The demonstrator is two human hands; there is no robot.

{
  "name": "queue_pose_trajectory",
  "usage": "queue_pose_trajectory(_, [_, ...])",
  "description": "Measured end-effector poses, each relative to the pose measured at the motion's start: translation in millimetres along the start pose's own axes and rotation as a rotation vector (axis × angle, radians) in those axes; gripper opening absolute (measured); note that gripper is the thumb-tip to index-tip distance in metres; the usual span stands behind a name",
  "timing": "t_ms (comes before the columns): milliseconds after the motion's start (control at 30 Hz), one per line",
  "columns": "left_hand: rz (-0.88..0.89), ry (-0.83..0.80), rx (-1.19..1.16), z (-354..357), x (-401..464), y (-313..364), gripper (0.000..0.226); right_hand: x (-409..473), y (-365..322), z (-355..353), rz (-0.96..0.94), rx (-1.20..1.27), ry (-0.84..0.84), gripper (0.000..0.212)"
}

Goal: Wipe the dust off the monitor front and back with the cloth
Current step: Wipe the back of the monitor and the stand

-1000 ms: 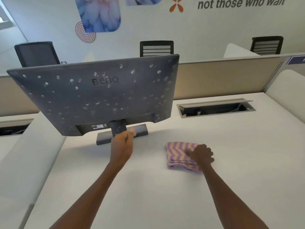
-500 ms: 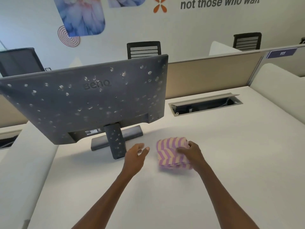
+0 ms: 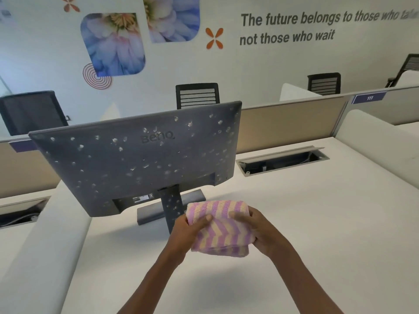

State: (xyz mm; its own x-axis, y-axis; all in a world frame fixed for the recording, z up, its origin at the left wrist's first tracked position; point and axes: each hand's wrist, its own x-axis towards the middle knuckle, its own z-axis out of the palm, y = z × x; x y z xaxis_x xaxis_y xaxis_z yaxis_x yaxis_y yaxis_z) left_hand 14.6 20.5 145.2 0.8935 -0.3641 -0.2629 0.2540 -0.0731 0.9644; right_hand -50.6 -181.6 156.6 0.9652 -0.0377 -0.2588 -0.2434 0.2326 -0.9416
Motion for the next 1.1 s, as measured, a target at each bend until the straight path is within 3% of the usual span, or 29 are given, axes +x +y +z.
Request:
queue_pose_trajectory(200, [0.042,-0.024,-0.035,-23.4,-7.9,12.1,0.032,-4.4,-4.6,22.0,-0.025,-0.024,0.089,0.04])
queue_pose_trajectory(400, [0.112,-0.096,0.06,-42.2,-13.0,31.8,0.03,-24.3,-24.8,32.7,-0.05,-0.323,-0.069,0.049])
queue_pose_trajectory(533, [0.161,-0.197,0.199,-52.7,-8.0,62.3,0.025,-33.8,-48.6,47.0,-0.094,-0.536,-0.056,0.051])
queue_pose_trajectory(733, [0.239,-0.287,0.316,-46.5,-0.9,97.1,0.023,-25.7,-51.0,85.1,-0.144,-0.467,0.076,0.057])
queue_pose_trajectory(967, [0.295,-0.416,0.456,-37.0,20.7,119.5,0.027,-11.9,-59.4,76.9,-0.144,-0.392,0.245,0.056])
queue_pose_trajectory(1100, [0.415,-0.294,0.505,-23.8,32.9,136.9,0.038,1.0,-64.9,69.2,-0.168,-0.24,0.41,0.049])
